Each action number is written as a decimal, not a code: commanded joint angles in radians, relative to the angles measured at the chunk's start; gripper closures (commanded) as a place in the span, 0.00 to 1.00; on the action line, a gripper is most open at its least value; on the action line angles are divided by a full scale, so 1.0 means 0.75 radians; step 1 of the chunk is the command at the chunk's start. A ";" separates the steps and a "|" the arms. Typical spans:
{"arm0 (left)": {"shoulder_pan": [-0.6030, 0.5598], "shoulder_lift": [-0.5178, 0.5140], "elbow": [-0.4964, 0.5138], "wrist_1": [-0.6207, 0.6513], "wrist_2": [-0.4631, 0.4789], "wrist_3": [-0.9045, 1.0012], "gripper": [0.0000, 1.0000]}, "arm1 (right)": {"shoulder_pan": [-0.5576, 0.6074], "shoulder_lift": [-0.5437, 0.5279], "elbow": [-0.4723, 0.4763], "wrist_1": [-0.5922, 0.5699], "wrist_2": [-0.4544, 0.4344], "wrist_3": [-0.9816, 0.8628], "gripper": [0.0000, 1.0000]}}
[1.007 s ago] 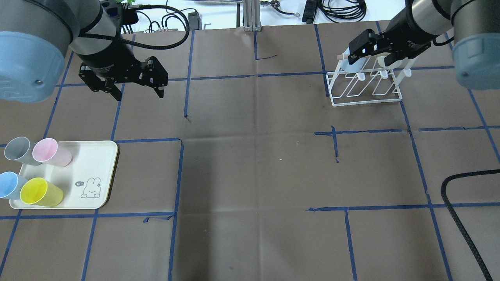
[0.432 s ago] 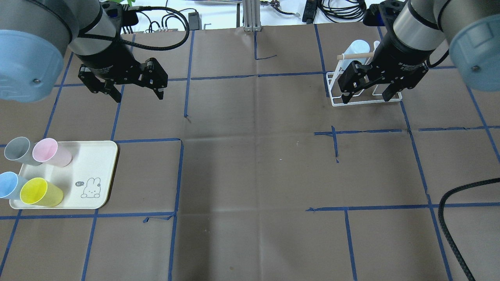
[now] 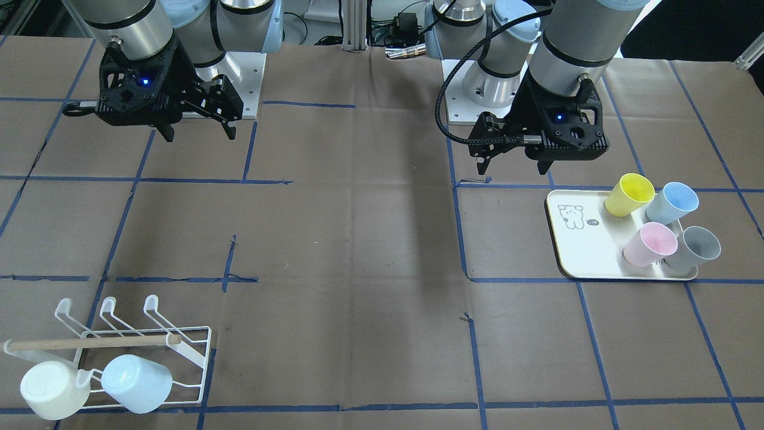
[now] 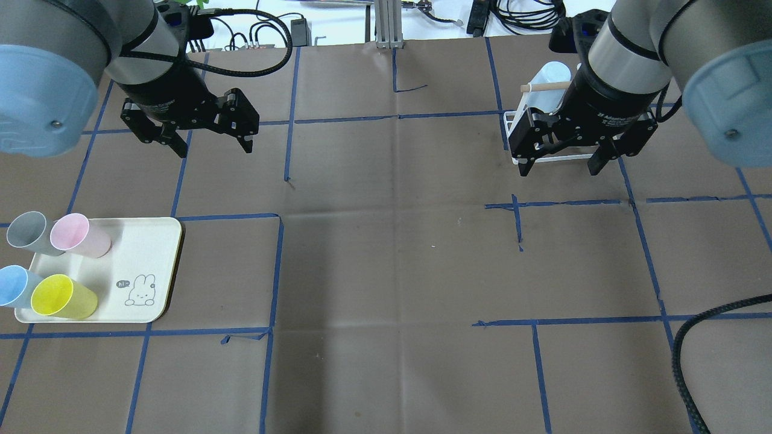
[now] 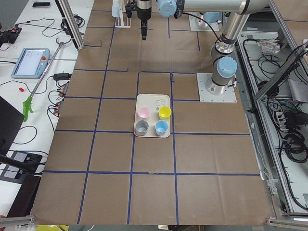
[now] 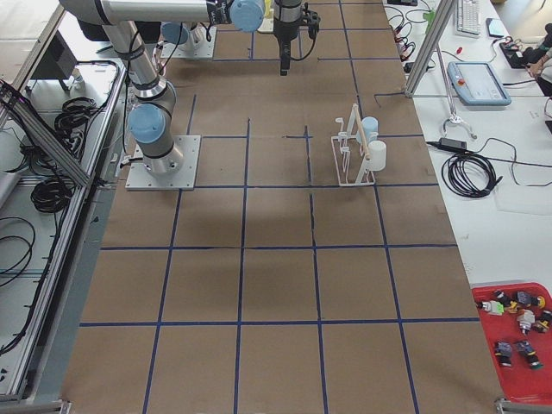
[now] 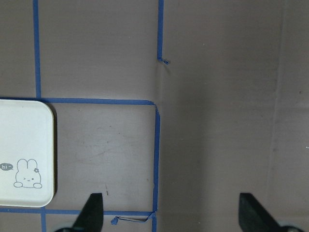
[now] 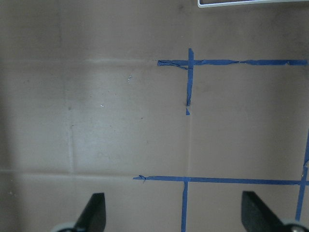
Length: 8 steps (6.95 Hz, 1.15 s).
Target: Transfer IKEA cup to right arm and place on rack
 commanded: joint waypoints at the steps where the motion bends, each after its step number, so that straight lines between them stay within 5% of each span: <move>1: 0.000 0.000 0.000 0.001 -0.002 0.000 0.00 | 0.005 0.003 0.021 -0.006 -0.093 0.014 0.00; 8: 0.000 -0.002 -0.002 0.001 -0.002 0.000 0.00 | 0.007 0.005 0.019 -0.057 -0.076 -0.009 0.00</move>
